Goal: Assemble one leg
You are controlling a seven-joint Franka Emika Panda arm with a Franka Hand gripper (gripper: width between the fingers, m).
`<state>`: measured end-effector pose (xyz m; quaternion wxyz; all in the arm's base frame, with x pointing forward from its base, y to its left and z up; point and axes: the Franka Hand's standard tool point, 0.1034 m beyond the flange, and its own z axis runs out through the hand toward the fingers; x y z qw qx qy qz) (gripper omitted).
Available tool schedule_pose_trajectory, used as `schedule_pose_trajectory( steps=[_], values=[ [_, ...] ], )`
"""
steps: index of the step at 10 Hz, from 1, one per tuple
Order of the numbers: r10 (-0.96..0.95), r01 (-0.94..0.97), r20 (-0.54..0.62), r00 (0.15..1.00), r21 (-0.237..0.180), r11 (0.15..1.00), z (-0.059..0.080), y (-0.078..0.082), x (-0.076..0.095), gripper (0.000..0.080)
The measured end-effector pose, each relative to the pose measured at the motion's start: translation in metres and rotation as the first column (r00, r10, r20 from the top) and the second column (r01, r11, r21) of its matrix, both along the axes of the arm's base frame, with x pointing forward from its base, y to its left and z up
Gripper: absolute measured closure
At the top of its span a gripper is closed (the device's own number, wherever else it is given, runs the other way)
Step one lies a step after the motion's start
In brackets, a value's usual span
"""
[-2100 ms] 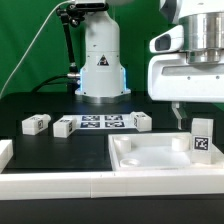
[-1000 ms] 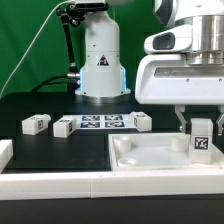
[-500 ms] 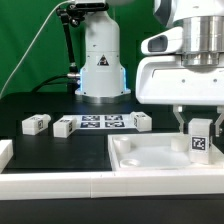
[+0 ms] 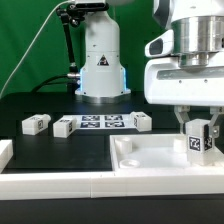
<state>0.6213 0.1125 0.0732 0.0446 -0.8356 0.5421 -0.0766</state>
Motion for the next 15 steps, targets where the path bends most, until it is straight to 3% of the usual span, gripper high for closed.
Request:
schedule_pose_trajectory(
  steps=[2, 5, 7, 8, 9, 12, 13, 14, 15],
  values=[
    [-0.192, 0.193, -0.011, 0.981, 0.034, 0.981, -0.002, 0.000, -0.001, 0.0506],
    [-0.450, 0.451, -0.032, 0.892, 0.106, 0.886, -0.003, 0.001, -0.001, 0.0502],
    [-0.615, 0.617, -0.065, 0.786, 0.148, 0.773, -0.003, 0.004, -0.002, 0.0502],
    [-0.651, 0.653, -0.071, 0.756, 0.156, 0.741, -0.003, 0.007, -0.002, 0.0502],
    [-0.732, 0.734, -0.087, 0.675, 0.173, 0.657, -0.003, 0.011, -0.002, 0.0502],
    [-0.738, 0.742, -0.103, 0.667, 0.189, 0.644, -0.004, 0.011, -0.002, 0.0502],
    [-0.734, 0.738, -0.102, 0.671, 0.188, 0.648, -0.004, 0.011, -0.003, 0.0469],
    [-0.685, 0.687, -0.085, 0.723, 0.180, 0.703, -0.003, 0.011, -0.002, 0.0243],
    [-0.618, 0.619, -0.067, 0.783, 0.172, 0.766, -0.003, 0.011, -0.001, 0.0243]
  ],
)
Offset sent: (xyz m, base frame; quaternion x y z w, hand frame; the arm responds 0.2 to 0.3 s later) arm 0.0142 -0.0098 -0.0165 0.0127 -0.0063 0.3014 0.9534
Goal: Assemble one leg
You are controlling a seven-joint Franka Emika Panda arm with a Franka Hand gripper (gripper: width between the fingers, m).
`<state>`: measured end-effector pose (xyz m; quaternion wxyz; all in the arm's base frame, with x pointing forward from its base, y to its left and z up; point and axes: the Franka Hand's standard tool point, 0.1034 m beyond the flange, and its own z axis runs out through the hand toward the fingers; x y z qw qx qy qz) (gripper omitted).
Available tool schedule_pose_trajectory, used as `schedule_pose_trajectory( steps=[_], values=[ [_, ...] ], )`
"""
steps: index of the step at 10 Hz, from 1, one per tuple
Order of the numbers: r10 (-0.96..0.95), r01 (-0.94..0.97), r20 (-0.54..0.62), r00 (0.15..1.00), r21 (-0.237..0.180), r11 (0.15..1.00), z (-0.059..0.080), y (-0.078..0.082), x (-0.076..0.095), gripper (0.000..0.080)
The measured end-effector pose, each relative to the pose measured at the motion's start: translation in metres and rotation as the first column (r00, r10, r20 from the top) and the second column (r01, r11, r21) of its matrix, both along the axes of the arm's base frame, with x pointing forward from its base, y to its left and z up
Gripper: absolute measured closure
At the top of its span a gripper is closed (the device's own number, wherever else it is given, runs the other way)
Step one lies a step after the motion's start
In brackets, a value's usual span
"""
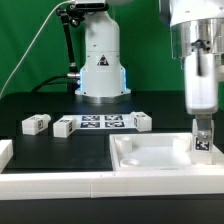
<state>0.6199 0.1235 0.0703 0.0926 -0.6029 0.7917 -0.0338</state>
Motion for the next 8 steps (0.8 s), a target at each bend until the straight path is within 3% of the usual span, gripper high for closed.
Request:
schedule_pose_trajectory(
  steps=[1, 2, 3, 6, 8],
  values=[
    [0.010, -0.010, -0.014, 1.000, 0.004, 1.000, 0.0000, 0.0007, -0.0008, 0.0179],
    [0.039, -0.039, -0.033, 0.999, 0.005, 0.999, 0.0001, 0.0029, -0.0021, 0.0179],
    [0.188, -0.189, -0.050, 0.981, -0.012, 0.982, 0.0010, 0.0037, -0.0025, 0.0156],
    [0.474, -0.477, -0.055, 0.879, -0.051, 0.878, 0.0002, 0.0000, -0.0027, 0.0150],
    [0.675, -0.680, -0.082, 0.734, -0.095, 0.727, 0.0019, -0.0033, -0.0011, 0.0150]
  ],
)
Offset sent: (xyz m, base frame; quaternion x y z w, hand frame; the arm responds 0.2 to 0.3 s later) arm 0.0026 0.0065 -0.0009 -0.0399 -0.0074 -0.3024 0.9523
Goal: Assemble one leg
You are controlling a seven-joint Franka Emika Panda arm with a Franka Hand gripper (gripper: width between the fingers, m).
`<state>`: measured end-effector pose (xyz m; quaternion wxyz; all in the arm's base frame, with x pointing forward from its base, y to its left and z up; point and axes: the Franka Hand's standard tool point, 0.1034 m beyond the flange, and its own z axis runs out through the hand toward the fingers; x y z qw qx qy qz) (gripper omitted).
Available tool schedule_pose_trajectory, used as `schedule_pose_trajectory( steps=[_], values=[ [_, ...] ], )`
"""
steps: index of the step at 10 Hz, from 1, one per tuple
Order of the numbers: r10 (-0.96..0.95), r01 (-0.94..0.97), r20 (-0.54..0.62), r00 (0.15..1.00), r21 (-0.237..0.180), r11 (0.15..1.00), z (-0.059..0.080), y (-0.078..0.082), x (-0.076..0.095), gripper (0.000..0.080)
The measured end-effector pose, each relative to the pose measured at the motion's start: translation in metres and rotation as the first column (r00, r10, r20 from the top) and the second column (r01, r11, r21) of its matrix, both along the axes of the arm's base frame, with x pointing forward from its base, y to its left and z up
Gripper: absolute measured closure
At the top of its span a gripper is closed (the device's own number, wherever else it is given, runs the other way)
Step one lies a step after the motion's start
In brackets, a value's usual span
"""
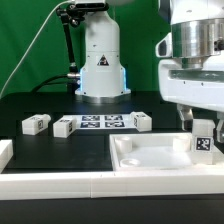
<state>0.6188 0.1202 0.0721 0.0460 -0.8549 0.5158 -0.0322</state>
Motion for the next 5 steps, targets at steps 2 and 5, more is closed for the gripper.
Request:
schedule_pose_trajectory(
  steps=[2, 5],
  values=[
    [0.172, -0.172, -0.006, 0.985, -0.039, 0.984, 0.0019, 0.0010, 0.0010, 0.0150],
    [0.389, -0.389, -0.020, 0.921, -0.088, 0.917, 0.0014, 0.0036, 0.0000, 0.0150]
  ],
)
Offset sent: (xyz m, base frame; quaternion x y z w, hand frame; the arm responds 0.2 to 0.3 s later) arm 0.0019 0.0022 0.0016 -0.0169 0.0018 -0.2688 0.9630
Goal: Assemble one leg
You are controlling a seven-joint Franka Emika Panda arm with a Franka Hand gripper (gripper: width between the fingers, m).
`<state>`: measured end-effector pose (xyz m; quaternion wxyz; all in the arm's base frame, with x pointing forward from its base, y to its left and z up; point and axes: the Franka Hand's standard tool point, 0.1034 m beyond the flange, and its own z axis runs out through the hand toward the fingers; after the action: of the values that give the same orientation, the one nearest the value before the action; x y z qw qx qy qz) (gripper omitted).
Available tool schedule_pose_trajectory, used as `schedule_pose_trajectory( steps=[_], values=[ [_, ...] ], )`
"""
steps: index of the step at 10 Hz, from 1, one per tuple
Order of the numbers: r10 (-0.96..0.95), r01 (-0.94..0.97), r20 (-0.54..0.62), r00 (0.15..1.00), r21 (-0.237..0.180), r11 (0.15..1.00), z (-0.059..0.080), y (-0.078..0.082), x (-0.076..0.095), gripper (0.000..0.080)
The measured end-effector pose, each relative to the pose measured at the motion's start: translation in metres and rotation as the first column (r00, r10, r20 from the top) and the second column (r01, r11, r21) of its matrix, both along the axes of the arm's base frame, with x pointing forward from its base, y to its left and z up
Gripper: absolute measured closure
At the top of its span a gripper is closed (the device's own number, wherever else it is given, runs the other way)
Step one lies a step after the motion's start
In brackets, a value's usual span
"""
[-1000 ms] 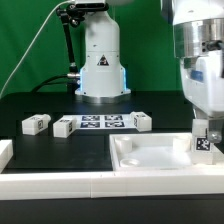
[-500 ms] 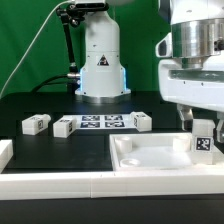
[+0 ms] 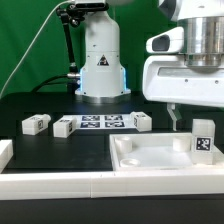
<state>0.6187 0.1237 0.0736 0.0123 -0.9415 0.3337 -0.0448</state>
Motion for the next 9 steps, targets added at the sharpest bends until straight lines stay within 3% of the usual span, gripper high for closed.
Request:
schedule_pose_trajectory(
  steps=[3, 4, 6, 9],
  values=[
    [0.237, -0.236, 0.016, 0.971, -0.040, 0.971, -0.0023, -0.0026, 0.0003, 0.0150],
    [0.244, -0.244, 0.015, 0.970, -0.041, 0.969, -0.0024, -0.0031, 0.0004, 0.0183],
    [0.242, -0.241, 0.015, 0.970, -0.040, 0.970, -0.0024, -0.0032, 0.0004, 0.0485],
    [0.241, -0.240, 0.016, 0.970, -0.040, 0.970, -0.0024, -0.0034, 0.0005, 0.0511]
  ],
)
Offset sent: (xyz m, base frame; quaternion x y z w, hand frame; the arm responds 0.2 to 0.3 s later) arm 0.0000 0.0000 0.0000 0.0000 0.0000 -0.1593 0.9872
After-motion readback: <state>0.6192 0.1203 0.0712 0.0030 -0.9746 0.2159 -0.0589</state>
